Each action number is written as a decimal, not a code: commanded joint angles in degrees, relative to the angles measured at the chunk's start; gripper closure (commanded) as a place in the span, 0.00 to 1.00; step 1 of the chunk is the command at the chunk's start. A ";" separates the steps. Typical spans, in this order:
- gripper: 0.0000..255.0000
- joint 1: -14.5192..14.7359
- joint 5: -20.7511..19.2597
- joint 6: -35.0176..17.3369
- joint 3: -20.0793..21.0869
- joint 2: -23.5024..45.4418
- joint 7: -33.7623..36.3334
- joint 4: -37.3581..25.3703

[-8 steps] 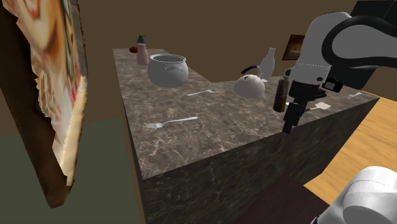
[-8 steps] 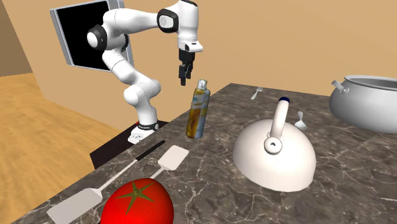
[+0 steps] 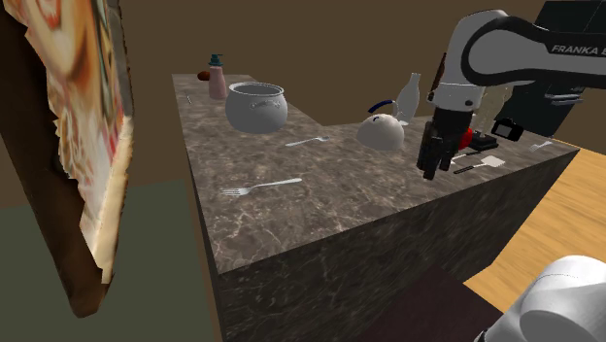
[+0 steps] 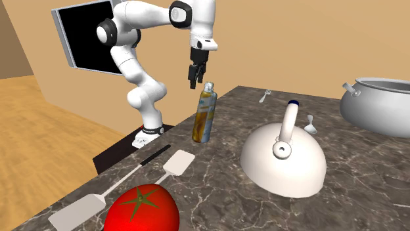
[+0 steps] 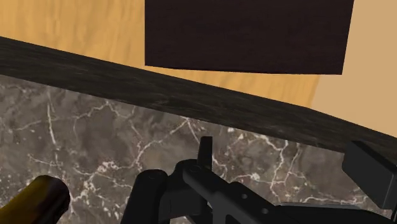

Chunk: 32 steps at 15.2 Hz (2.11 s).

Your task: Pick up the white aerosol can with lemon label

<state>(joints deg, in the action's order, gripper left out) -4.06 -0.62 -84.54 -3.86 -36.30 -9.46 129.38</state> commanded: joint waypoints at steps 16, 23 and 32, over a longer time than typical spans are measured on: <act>0.00 -6.84 -12.86 5.77 -5.68 30.78 -1.97 -35.98; 0.00 -8.93 -15.49 9.72 -7.75 42.08 -3.68 -51.75; 1.00 -8.85 -15.53 4.23 -7.66 40.06 -1.95 -44.03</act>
<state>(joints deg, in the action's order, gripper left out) -12.92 -16.15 -80.17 -11.53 3.82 -11.47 85.15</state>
